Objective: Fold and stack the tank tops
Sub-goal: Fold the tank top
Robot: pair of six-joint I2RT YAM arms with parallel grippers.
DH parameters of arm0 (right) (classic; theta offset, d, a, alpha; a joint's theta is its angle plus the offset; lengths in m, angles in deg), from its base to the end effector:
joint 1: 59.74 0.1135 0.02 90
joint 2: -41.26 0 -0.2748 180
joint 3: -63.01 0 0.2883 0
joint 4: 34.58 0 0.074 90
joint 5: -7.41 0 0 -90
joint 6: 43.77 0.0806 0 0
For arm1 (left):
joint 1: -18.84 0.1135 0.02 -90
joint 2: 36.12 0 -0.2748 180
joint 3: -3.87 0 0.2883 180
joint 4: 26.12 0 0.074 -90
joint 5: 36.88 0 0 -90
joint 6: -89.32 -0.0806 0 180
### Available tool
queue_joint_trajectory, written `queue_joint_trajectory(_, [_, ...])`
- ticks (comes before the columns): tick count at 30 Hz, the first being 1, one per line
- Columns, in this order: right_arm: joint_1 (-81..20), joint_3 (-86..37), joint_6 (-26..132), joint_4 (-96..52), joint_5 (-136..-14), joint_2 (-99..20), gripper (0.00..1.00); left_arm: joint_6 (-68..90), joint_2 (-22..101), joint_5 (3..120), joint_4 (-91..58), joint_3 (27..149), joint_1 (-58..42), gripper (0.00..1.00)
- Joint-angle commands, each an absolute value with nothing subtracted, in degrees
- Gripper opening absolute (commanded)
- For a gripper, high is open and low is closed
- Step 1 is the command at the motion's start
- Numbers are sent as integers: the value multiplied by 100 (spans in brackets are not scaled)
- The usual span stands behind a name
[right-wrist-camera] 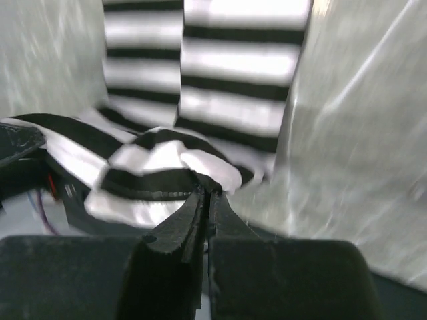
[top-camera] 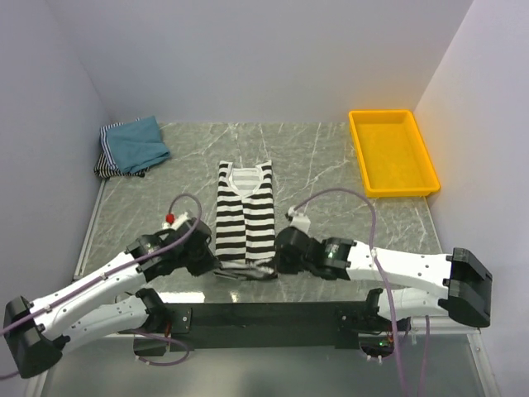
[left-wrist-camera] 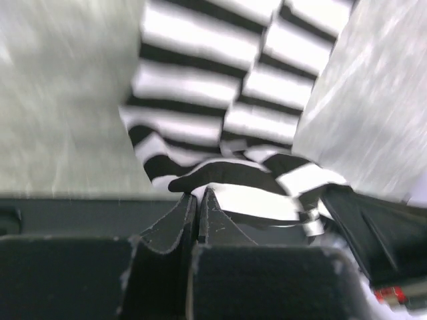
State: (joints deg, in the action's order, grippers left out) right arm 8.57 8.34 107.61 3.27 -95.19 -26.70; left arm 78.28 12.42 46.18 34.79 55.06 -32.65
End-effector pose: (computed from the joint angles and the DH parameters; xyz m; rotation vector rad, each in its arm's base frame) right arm 0.1247 0.2660 0.1831 -0.0555 2.5745 0.7008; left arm 0.1366 -0.1560 0.2018 -0.6944 2.6428 -0.6358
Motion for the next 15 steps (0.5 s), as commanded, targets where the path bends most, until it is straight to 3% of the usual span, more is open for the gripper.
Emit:
queue_joint_trajectory(1, [199,232,9836,170,-9491,-2939,0,6885,1345,4591,2941,5702,-2383,1])
queue_joint_trajectory(15, [-1377,-1017,8763,-534,-8743,-4838,0,5697,3770,4960,892,6633,-789,1])
